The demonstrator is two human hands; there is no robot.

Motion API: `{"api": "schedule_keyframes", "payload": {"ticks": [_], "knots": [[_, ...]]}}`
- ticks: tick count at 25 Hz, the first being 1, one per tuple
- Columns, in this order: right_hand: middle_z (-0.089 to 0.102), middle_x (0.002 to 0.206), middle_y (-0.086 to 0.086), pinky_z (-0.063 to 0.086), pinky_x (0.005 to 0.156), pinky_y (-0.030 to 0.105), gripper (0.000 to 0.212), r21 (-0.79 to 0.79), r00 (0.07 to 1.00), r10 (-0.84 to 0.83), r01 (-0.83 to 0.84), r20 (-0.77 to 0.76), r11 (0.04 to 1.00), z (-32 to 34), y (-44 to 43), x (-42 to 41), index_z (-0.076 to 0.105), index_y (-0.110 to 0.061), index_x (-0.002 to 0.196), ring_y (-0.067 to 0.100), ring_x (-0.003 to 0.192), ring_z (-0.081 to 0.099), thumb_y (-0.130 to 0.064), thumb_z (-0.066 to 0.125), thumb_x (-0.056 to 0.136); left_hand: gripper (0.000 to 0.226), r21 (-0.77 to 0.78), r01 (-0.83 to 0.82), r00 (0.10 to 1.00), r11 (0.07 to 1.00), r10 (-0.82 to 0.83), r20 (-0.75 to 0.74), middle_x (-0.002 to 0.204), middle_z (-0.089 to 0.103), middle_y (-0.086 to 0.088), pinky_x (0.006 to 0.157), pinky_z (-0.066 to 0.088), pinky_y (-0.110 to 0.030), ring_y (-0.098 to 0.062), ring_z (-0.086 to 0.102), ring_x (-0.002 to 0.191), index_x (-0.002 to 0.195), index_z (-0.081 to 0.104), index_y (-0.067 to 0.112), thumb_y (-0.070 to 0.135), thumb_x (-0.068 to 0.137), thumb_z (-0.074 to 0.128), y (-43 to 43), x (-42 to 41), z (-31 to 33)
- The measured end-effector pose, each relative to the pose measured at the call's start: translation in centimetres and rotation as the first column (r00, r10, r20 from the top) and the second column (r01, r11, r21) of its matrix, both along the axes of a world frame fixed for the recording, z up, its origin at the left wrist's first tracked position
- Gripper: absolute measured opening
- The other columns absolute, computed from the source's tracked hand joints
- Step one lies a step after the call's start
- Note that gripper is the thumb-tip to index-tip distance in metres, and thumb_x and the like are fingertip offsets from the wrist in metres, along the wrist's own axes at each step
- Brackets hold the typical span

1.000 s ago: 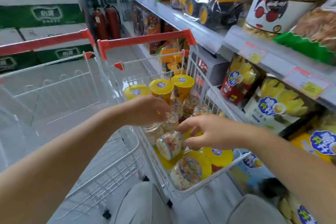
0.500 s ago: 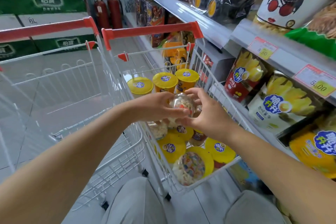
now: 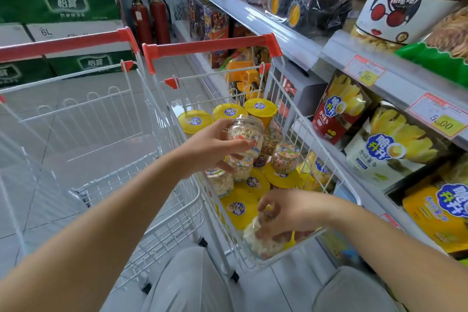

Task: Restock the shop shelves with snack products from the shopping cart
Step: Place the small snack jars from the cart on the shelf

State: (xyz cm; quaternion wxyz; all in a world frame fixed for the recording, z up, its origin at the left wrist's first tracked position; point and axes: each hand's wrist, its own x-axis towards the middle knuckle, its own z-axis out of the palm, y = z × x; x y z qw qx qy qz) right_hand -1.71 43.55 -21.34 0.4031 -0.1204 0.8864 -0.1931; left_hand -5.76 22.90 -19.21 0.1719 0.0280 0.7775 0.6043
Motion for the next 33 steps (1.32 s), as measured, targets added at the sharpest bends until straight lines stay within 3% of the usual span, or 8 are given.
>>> {"api": "schedule_keyframes", "payload": {"ticks": [6,9,12,15,17,27,30,33], "knots": [[0.058,0.106,-0.01,0.054,0.07,0.027,0.036,-0.074,0.932,-0.187,0.172,-0.309,0.982,0.7,1.3,-5.1,0.055,-0.031,0.114,0.008,0.088,0.06,-0.045,0.067,0.082,0.087,0.123,-0.079,0.997,0.989,0.081,-0.014,0.121,0.064,-0.007,0.066,0.062,-0.033,-0.017,0.074,0.095,0.156,0.022,0.017,0.028,0.086,0.072,-0.4,0.2,0.1],[0.057,0.117,-0.002,0.051,0.086,0.035,0.059,0.0,0.868,-0.057,0.065,-0.493,0.998,-1.1,-0.6,-6.4,0.043,-0.023,0.136,0.017,0.104,0.055,-0.037,0.065,0.083,0.078,0.159,-0.108,0.993,0.981,0.114,-0.025,0.113,0.063,0.003,0.065,0.062,-0.031,-0.011,0.074,0.09,0.155,0.024,0.016,0.023,0.091,0.068,-0.4,0.2,0.0],[0.041,0.134,0.008,0.043,0.09,0.041,0.079,0.104,0.858,0.111,-0.067,-0.501,0.992,-3.4,-2.4,-7.2,0.014,-0.025,0.151,0.03,0.12,0.044,-0.036,0.058,0.087,0.073,0.191,-0.122,0.991,0.974,0.131,-0.033,0.108,0.063,0.008,0.065,0.062,-0.03,-0.002,0.072,0.085,0.153,0.026,0.014,0.02,0.092,0.066,-0.3,0.1,0.0],[0.022,0.149,0.013,0.041,0.095,0.047,0.071,0.28,0.818,0.234,-0.093,-0.525,0.955,-5.3,-3.7,-7.8,0.006,-0.032,0.151,0.036,0.128,0.039,-0.053,0.044,0.094,0.074,0.213,-0.14,0.989,0.967,0.146,-0.016,0.11,0.067,0.004,0.064,0.062,-0.03,-0.009,0.073,0.089,0.153,0.026,0.014,0.02,0.091,0.067,-0.3,-0.1,-0.3],[0.027,0.146,0.014,0.041,0.095,0.05,0.067,0.312,0.785,0.238,-0.06,-0.572,0.948,-5.9,-4.4,-8.1,0.011,-0.03,0.15,0.036,0.126,0.042,-0.061,0.035,0.096,0.072,0.222,-0.138,0.99,0.965,0.144,-0.011,0.114,0.069,-0.001,0.063,0.061,-0.031,-0.015,0.073,0.095,0.151,0.031,0.014,0.021,0.091,0.069,-0.4,-0.3,-0.4],[0.036,0.141,0.008,0.041,0.09,0.047,0.057,0.196,0.74,0.126,0.008,-0.661,0.981,-6.1,-5.7,-7.6,0.025,-0.018,0.14,0.03,0.123,0.045,-0.057,0.029,0.099,0.065,0.233,-0.143,0.988,0.962,0.154,-0.03,0.12,0.068,-0.008,0.065,0.061,-0.034,-0.019,0.073,0.099,0.145,0.04,0.012,0.024,0.089,0.071,-0.5,-0.5,-1.0],[0.033,0.145,0.005,0.043,0.091,0.047,0.052,-0.001,0.793,-0.04,0.049,-0.608,0.999,-5.4,-4.2,-7.6,0.021,-0.031,0.144,0.03,0.123,0.049,-0.054,0.034,0.1,0.072,0.254,-0.156,0.986,0.954,0.164,-0.009,0.122,0.068,-0.012,0.064,0.06,-0.033,-0.023,0.072,0.101,0.144,0.042,0.011,0.031,0.085,0.077,-0.7,-0.3,-1.0],[0.028,0.148,0.003,0.044,0.095,0.046,0.053,-0.189,0.806,-0.204,0.116,-0.555,0.975,-3.5,-1.4,-7.2,0.015,-0.045,0.149,0.029,0.125,0.048,-0.053,0.034,0.1,0.052,0.287,-0.157,0.985,0.945,0.171,-0.025,0.117,0.071,-0.012,0.063,0.059,-0.031,-0.025,0.073,0.098,0.134,0.051,0.012,0.026,0.088,0.071,-0.9,-0.3,-0.9]]}}
